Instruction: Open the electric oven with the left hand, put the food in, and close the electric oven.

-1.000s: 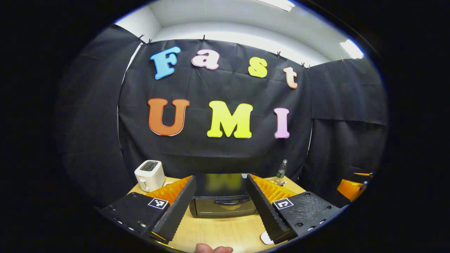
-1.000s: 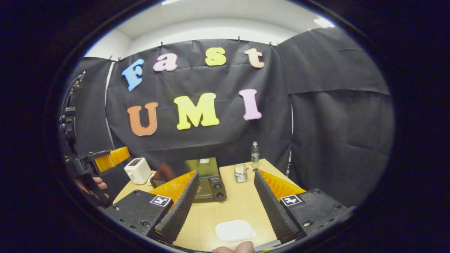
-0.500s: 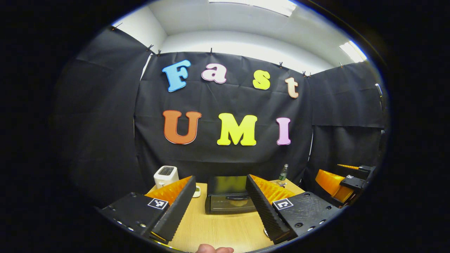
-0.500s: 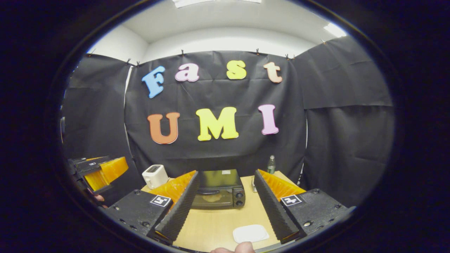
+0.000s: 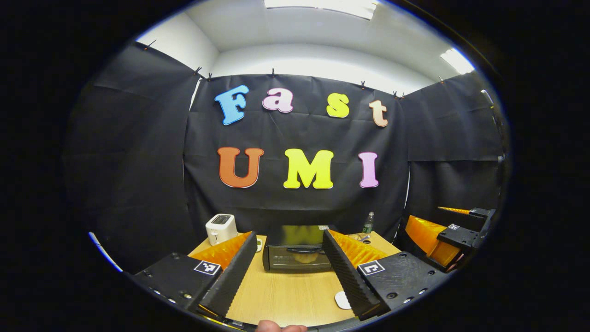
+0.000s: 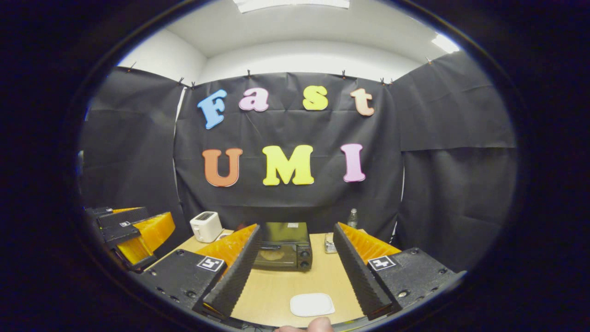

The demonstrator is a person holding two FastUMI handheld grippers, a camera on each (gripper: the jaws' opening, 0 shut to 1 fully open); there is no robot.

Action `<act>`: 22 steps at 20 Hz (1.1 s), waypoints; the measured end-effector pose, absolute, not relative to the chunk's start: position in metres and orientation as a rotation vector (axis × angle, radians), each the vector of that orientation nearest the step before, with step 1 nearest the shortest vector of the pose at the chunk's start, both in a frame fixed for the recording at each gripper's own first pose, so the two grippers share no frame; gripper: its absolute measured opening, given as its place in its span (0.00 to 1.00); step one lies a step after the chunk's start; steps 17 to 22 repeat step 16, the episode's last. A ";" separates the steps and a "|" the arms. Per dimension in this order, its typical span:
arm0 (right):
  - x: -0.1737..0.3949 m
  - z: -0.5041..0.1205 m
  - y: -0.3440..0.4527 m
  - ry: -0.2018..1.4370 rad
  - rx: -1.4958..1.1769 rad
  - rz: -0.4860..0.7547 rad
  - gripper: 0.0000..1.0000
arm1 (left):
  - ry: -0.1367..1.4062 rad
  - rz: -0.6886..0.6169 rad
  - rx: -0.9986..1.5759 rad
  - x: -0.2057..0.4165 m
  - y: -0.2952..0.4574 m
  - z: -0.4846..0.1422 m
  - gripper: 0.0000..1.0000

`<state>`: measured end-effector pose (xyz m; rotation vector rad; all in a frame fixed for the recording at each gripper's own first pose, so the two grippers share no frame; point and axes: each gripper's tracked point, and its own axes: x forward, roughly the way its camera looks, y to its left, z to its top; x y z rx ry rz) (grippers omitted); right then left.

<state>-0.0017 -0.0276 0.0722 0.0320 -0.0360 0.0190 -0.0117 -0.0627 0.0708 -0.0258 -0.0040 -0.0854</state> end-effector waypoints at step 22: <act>-0.009 0.065 -0.034 -0.031 -0.005 -0.010 0.96 | -0.025 -0.064 0.019 -0.013 -0.065 0.072 0.93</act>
